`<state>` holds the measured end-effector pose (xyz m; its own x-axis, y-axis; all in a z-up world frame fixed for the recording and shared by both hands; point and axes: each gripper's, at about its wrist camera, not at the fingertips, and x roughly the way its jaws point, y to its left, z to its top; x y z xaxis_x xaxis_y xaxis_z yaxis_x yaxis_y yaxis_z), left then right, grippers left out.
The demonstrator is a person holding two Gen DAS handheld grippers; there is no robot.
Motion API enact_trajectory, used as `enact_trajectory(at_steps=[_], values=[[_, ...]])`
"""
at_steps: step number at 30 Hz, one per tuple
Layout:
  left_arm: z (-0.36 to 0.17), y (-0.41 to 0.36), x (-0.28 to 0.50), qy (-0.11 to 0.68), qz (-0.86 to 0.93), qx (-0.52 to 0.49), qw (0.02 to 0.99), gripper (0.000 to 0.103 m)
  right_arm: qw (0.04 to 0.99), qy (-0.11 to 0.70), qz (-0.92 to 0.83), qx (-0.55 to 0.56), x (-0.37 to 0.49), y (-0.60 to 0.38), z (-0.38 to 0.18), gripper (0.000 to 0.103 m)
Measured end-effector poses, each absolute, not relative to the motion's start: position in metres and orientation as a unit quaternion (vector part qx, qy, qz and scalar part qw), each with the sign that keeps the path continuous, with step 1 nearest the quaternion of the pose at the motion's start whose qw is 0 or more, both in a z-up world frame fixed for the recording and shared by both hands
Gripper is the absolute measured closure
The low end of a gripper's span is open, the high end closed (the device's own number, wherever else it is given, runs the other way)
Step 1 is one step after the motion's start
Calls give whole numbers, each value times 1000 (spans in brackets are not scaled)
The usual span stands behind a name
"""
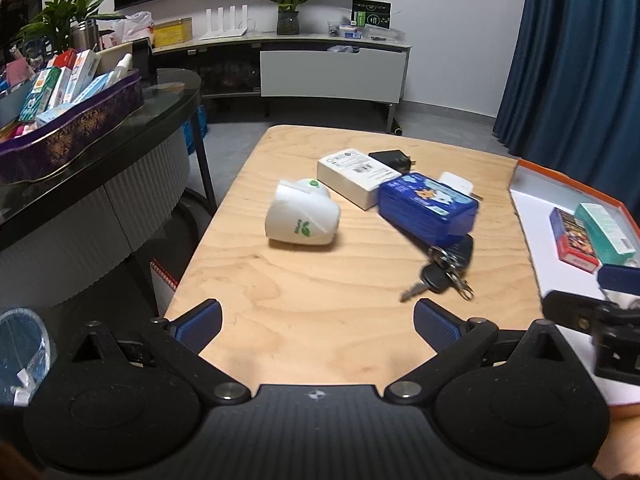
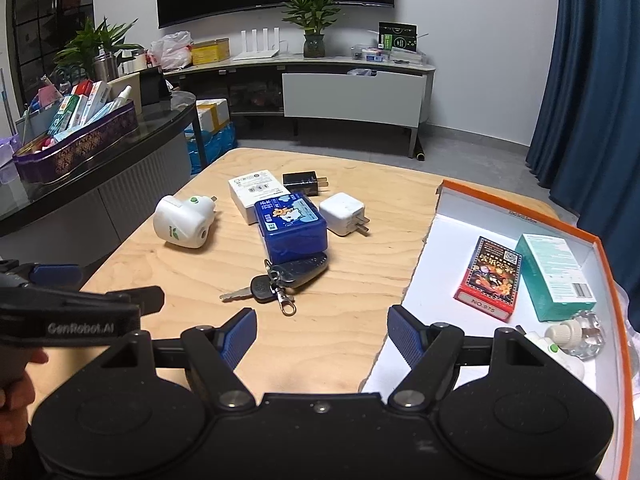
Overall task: Organize rigid objects
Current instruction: 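Withdraw both grippers from the white box toward the loose items on the table, then grasp the white SUPERB air freshener with the left gripper while the right grasps the blue toothpick box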
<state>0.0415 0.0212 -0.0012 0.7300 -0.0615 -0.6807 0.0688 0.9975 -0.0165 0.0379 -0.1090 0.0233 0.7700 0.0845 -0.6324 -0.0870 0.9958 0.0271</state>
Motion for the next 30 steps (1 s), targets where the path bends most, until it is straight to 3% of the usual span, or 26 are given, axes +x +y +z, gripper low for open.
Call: enact_trajectory(at_steps=[21, 26, 28, 30], values=[[-36, 25, 140, 351, -52, 53, 933, 0, 936, 331, 103, -50, 134, -92, 18, 17], [-39, 28, 142, 353, -58, 49, 933, 21, 927, 348, 126, -64, 168, -81, 8, 17], [-38, 27, 141, 347, -57, 50, 935, 37, 924, 353, 127, -77, 179, -74, 4, 17], [-37, 24, 142, 345, -57, 52, 936, 40, 920, 360, 128, -88, 190, -69, -1, 16]])
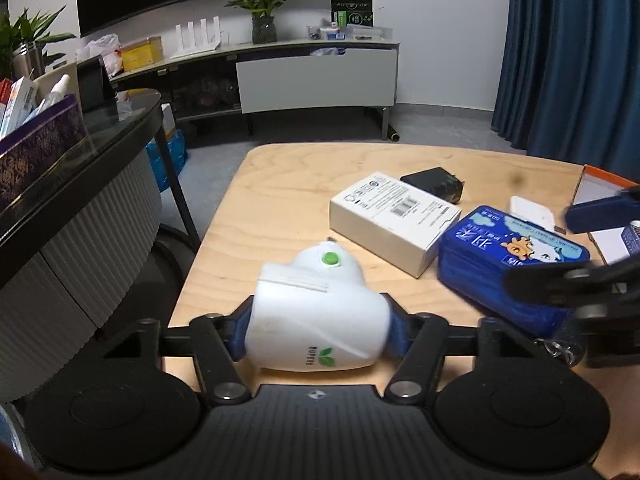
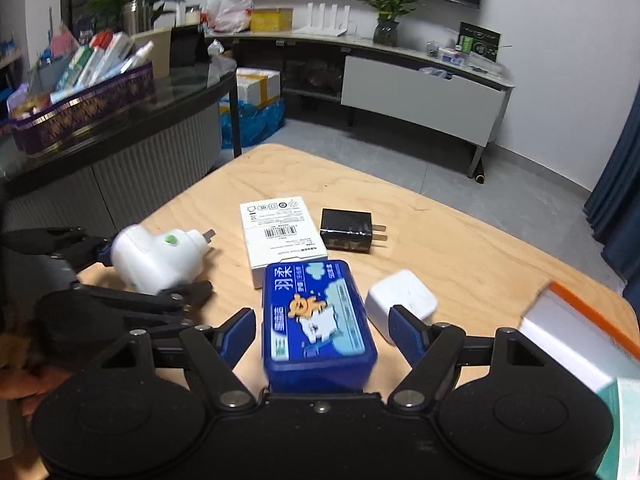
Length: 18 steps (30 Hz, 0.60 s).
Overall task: Organize rigid objects
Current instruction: 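Grasp the white SUPERB air freshener with the left gripper while the right grasps the blue toothpick box, then carry the air freshener with the left gripper while the right carries the blue box over the white box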
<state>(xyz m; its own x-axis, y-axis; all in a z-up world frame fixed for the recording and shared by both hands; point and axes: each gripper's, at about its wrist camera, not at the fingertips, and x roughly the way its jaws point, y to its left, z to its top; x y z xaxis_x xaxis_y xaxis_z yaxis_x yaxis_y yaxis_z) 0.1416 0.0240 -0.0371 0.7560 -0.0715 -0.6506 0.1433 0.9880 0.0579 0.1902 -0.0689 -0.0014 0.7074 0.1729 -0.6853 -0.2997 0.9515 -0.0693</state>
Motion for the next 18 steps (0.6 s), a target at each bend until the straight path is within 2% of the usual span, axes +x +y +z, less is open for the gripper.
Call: enact_trajectory(at_steps=[6, 8, 18], values=[[-37, 27, 146, 344, -44, 44, 937, 40, 908, 393, 125, -78, 217, -65, -18, 17], [-36, 28, 147, 342, -44, 40, 938, 40, 905, 401, 130, -60, 219, -68, -21, 29], [-5, 16, 121, 307, -63, 23, 949, 42, 938, 332, 99, -15, 162, -92, 20, 29]])
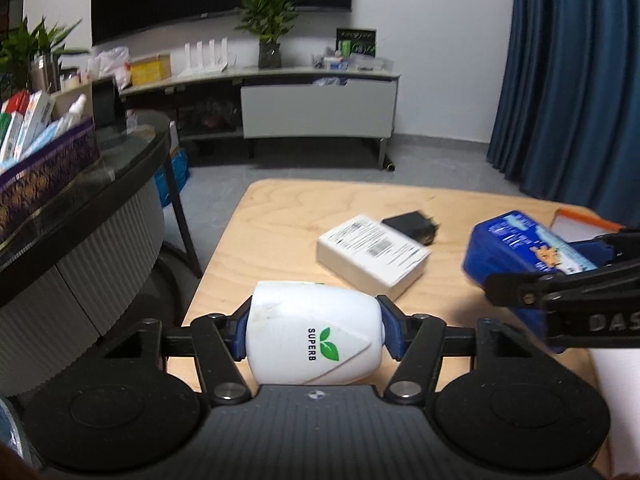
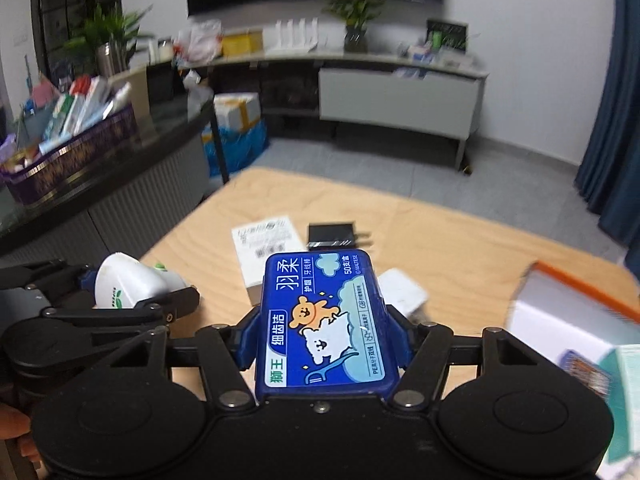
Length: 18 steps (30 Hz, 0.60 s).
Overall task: Organize rigid objects
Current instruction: 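Carry the air freshener with the left gripper while the right carries the blue box over the white box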
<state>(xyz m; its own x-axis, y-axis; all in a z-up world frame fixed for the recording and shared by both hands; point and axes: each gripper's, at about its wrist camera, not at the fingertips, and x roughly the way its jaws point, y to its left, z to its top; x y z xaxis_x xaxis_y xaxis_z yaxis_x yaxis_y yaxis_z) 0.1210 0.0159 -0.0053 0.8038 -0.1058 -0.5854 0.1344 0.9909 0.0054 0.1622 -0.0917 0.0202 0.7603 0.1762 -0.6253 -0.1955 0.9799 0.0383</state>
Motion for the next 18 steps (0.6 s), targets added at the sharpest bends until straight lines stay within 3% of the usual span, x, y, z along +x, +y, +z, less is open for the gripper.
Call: enact_trajectory(at_steps=[18], values=[[48, -87, 33, 261, -183, 0, 948, 42, 969, 240, -61, 18, -10, -192, 70, 29]])
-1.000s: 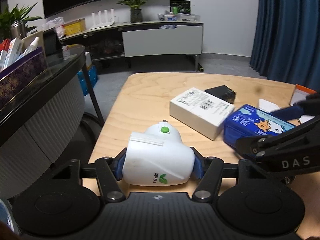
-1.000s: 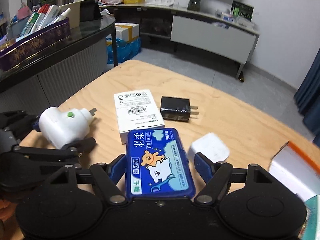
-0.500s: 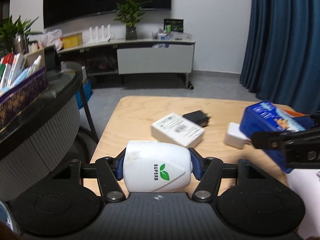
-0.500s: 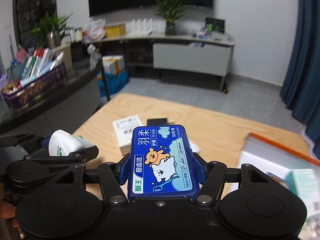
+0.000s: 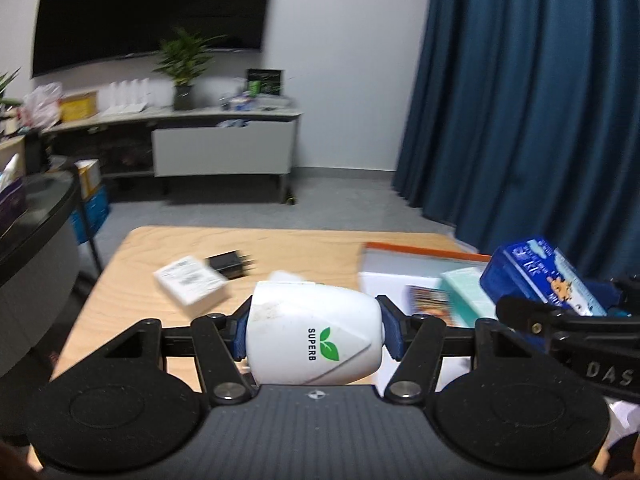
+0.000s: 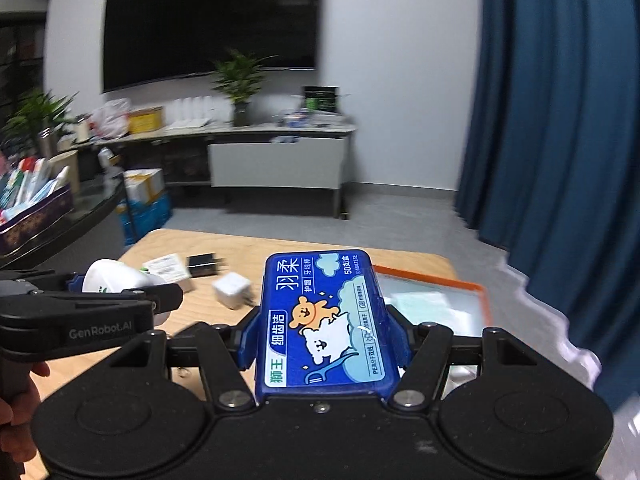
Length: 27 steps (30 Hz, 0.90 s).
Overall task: Organize rigid objects
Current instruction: 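Carry the air freshener with the left gripper while the right carries the blue box over the white box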
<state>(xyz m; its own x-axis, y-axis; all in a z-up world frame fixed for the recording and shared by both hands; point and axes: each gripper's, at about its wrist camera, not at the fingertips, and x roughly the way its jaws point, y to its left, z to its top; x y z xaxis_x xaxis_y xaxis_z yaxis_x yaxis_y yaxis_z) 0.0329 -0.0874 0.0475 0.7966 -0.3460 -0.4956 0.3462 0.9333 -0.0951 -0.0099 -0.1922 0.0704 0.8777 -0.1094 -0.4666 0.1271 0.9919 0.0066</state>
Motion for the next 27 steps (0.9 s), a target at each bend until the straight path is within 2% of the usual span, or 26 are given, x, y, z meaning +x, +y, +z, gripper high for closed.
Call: enact_trajectory(at_steps=[12, 27], values=[[32, -136, -10, 267, -223, 29, 937, 42, 963, 227, -117, 82, -74, -234, 55, 29], [28, -144, -26, 264, -221, 41, 938, 41, 955, 233, -142, 115, -94, -258, 40, 29]])
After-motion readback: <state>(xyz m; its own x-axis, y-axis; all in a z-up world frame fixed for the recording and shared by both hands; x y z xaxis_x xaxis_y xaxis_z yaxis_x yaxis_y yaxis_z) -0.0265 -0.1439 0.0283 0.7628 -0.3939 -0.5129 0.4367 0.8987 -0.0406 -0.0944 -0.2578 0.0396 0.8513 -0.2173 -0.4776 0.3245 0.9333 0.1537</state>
